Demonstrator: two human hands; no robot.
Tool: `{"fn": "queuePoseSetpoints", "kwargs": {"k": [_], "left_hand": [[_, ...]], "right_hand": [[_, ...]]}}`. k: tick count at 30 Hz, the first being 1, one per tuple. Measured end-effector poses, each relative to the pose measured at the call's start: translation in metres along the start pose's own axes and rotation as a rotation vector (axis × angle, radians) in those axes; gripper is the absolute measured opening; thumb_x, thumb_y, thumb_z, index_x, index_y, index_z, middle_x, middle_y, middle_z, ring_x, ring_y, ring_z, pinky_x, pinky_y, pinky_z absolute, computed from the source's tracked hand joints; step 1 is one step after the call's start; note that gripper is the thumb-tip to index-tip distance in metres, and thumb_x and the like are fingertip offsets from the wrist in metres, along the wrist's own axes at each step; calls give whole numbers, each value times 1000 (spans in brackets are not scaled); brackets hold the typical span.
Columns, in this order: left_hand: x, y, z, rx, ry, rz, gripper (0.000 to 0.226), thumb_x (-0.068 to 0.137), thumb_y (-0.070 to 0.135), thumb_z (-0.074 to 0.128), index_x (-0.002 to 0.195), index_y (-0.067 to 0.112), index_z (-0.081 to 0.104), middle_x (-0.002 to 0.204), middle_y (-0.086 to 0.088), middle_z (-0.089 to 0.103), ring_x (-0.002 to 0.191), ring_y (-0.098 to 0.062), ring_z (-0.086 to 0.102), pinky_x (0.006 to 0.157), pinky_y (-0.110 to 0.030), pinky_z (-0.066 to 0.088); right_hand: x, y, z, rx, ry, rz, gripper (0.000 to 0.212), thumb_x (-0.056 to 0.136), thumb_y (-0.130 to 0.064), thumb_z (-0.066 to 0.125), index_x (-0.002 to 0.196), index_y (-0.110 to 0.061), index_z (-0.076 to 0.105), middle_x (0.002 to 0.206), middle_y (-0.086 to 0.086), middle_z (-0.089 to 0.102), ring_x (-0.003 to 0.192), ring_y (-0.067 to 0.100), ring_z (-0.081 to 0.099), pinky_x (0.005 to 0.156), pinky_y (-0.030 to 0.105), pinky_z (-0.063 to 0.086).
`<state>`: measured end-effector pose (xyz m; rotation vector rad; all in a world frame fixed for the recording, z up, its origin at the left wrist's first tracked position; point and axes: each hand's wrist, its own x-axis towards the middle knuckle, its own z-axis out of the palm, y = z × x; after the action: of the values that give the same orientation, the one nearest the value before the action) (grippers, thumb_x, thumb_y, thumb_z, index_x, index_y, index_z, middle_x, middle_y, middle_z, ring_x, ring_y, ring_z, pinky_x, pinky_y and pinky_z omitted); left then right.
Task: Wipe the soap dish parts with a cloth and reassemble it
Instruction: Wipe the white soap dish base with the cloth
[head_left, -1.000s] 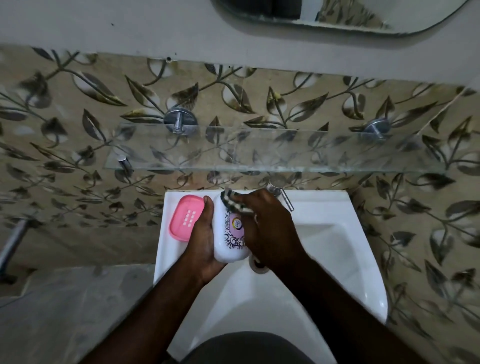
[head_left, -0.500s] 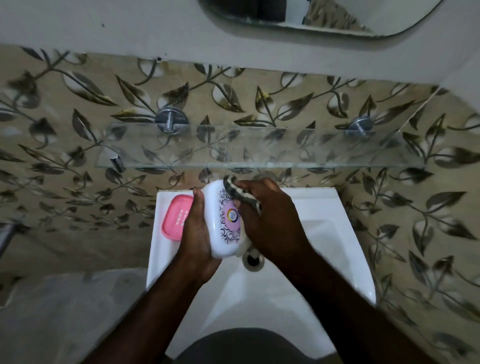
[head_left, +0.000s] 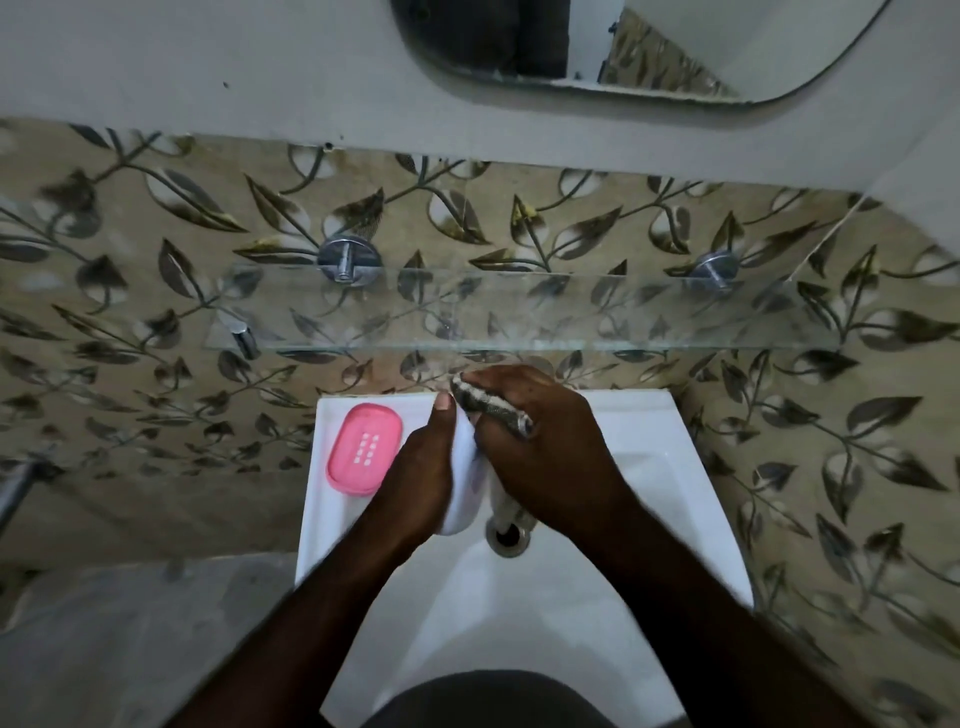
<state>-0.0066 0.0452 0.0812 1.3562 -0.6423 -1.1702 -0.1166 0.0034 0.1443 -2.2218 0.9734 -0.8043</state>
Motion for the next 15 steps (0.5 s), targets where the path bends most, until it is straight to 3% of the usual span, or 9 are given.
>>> {"fn": "queuePoseSetpoints", "kwargs": {"k": [2, 3, 4, 5, 7, 9, 11, 13, 15], "left_hand": [[-5, -2, -7, 208, 36, 65, 58, 97, 55, 21, 85, 35, 74, 97, -2, 72, 101, -21, 65, 97, -39, 46], [-8, -3, -9, 333, 46, 111, 60, 94, 57, 17, 90, 37, 73, 104, -5, 71, 107, -21, 63, 97, -32, 43], [-12, -5, -13, 444, 54, 154, 62, 94, 54, 15, 104, 29, 71, 114, -13, 67, 115, -25, 59, 97, -22, 38], [-15, -7, -17, 518, 65, 188, 64, 99, 46, 16, 119, 10, 64, 124, -20, 61, 122, -25, 54, 95, -8, 31], [-16, -16, -23, 531, 91, 247, 46, 106, 23, 26, 130, -8, 49, 125, -12, 54, 114, -10, 46, 78, 12, 19], [-16, -16, -25, 555, 61, 317, 40, 104, 16, 31, 128, -8, 51, 113, 3, 46, 102, -4, 41, 73, 13, 20], [-16, -8, -22, 617, -15, 393, 41, 104, 18, 29, 116, -7, 59, 102, 9, 51, 93, -2, 45, 77, 3, 33], [-18, -6, -23, 571, -74, 460, 48, 100, 29, 27, 96, -2, 63, 85, 6, 60, 80, -2, 52, 82, -18, 43], [-19, -5, -30, 562, -60, 473, 47, 95, 42, 26, 93, 13, 64, 85, 3, 62, 79, -3, 55, 82, -16, 43]], "right_hand": [[-6, -2, -2, -43, -57, -70, 46, 72, -13, 56, 115, -17, 71, 120, -2, 68, 112, 5, 58, 100, 13, 40], [-6, -1, -4, 3, -79, -73, 46, 72, -12, 56, 114, -17, 71, 118, -2, 69, 111, 5, 60, 99, 13, 41], [-4, 0, -7, 90, -95, -36, 42, 73, -9, 58, 112, -16, 73, 113, -3, 72, 107, 5, 63, 96, 15, 45], [1, 3, -11, 179, -106, 34, 34, 77, -8, 60, 106, -14, 74, 106, -2, 74, 99, 7, 66, 91, 20, 50], [9, 11, -17, 211, -121, 170, 15, 82, -9, 61, 89, -6, 73, 85, 6, 74, 82, 18, 68, 78, 34, 54], [5, 13, -18, 81, -112, 141, 11, 81, -13, 60, 82, -8, 70, 78, 4, 72, 77, 19, 67, 74, 38, 53], [-5, 7, -14, -17, -117, 6, 23, 76, -13, 61, 96, -17, 73, 95, -4, 75, 90, 8, 68, 84, 27, 52], [-9, 3, -14, 47, -144, -61, 36, 73, -15, 59, 104, -23, 73, 105, -10, 73, 99, 2, 66, 89, 19, 50], [1, 3, -16, 216, -190, 20, 35, 74, -16, 58, 103, -23, 76, 100, -7, 76, 95, 6, 70, 85, 26, 55]]}}
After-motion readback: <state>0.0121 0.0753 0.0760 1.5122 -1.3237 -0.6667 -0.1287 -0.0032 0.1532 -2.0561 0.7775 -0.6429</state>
